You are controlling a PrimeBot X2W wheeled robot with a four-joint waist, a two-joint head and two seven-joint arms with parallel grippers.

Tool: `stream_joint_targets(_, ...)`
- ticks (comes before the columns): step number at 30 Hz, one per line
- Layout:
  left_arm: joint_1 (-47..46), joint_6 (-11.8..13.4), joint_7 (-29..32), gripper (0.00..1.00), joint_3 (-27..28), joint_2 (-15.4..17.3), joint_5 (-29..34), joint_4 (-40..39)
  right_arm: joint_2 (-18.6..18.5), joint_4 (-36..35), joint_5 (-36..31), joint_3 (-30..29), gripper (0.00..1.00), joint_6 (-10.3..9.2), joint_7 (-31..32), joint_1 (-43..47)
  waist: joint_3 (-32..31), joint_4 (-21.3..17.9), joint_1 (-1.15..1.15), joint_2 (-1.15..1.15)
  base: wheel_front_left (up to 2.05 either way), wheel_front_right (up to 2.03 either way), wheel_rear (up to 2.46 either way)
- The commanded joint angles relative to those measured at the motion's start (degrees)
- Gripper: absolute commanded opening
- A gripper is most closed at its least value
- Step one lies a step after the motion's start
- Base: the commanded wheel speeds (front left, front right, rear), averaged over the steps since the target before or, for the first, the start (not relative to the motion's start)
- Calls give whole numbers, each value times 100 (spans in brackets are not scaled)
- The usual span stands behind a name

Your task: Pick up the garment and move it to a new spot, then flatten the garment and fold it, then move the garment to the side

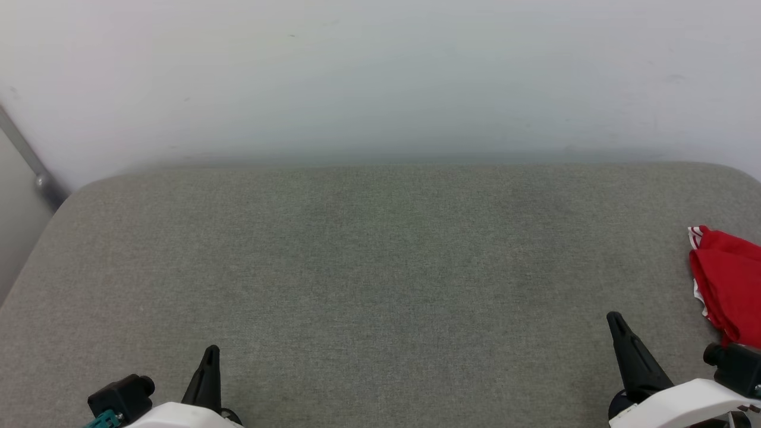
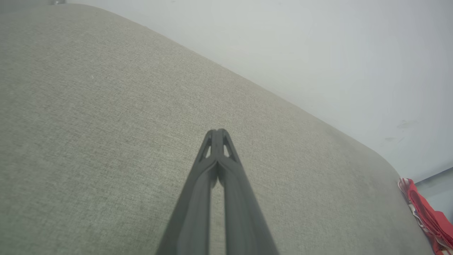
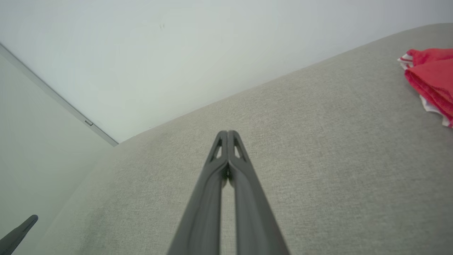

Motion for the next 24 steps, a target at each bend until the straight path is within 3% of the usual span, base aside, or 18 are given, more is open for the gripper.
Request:
stream_joint_targets(1,-193,-66,48,0,110,0,-184,-36,-46,-15,260,-13,0,-1,-22,-197,4,0,0,0,0,0,0)
stream_joint_targets(24,-492,-519,458,0,626,-358,-1559,202,-69,433,2107,-81,0,-1,-9,-529,68,-8,0,0,0,0,0)
